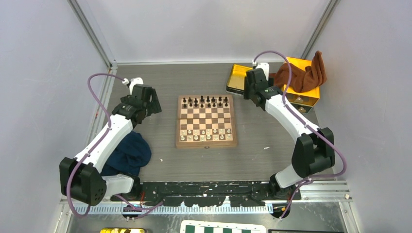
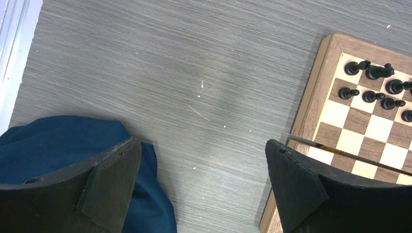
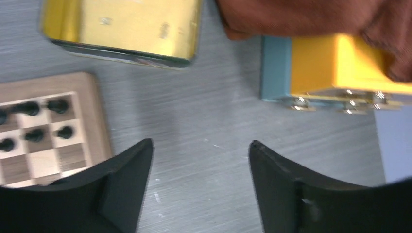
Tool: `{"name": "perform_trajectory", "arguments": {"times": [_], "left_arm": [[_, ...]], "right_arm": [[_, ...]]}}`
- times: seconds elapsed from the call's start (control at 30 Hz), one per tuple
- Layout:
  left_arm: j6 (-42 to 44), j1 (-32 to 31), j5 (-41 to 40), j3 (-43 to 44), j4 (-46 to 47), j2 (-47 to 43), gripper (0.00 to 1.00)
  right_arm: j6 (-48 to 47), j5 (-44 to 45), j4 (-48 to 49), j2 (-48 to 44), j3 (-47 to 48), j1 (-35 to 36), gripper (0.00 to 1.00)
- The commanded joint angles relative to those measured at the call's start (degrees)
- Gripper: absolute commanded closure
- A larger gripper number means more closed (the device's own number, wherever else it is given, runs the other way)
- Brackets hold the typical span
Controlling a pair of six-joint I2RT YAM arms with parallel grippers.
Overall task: Set up the chess pieces on the board
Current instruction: Reset both arms
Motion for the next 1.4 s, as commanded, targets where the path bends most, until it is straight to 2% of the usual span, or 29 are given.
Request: {"name": "perform_trajectory", "arguments": {"times": [0.0, 0.07, 0.1, 0.2, 0.63, 0.97, 1.37], "left_arm": [[2.14, 0.33, -0.6, 3.3, 4.24, 1.69, 0.0], [2.43, 0.33, -0.57, 3.63, 4.71, 2.44, 0.0], [2.64, 0.33, -0.55, 3.71, 4.95, 2.73, 0.0], [2.69, 0.33, -0.34, 3.91, 5.58, 3.69, 0.0], [3.33, 0.33, 0.03, 4.06, 6.76, 5.5, 0.0], [3.65, 0.33, 0.36, 4.69, 7.12, 5.64, 0.0], [3.27, 0.33, -0.09, 3.99, 6.49, 4.77, 0.0]], "right_arm": [[1.07, 7.5, 6.9, -8.29, -6.87, -1.11, 0.15], [1.12, 10.46, 9.15, -11.13, -10.45, -1.27, 0.02], [1.16, 11.22, 9.72, -12.12, -11.73, -1.47, 0.0], [2.59, 12.19, 9.13, -13.58, -13.29, -1.86, 0.0], [10.33, 13.75, -1.38, -10.01, -8.98, -1.96, 0.0], [13.34, 14.53, -3.4, -9.67, -8.77, -1.86, 0.0], [12.0, 13.59, -1.42, -11.8, -10.53, -1.46, 0.0]]}}
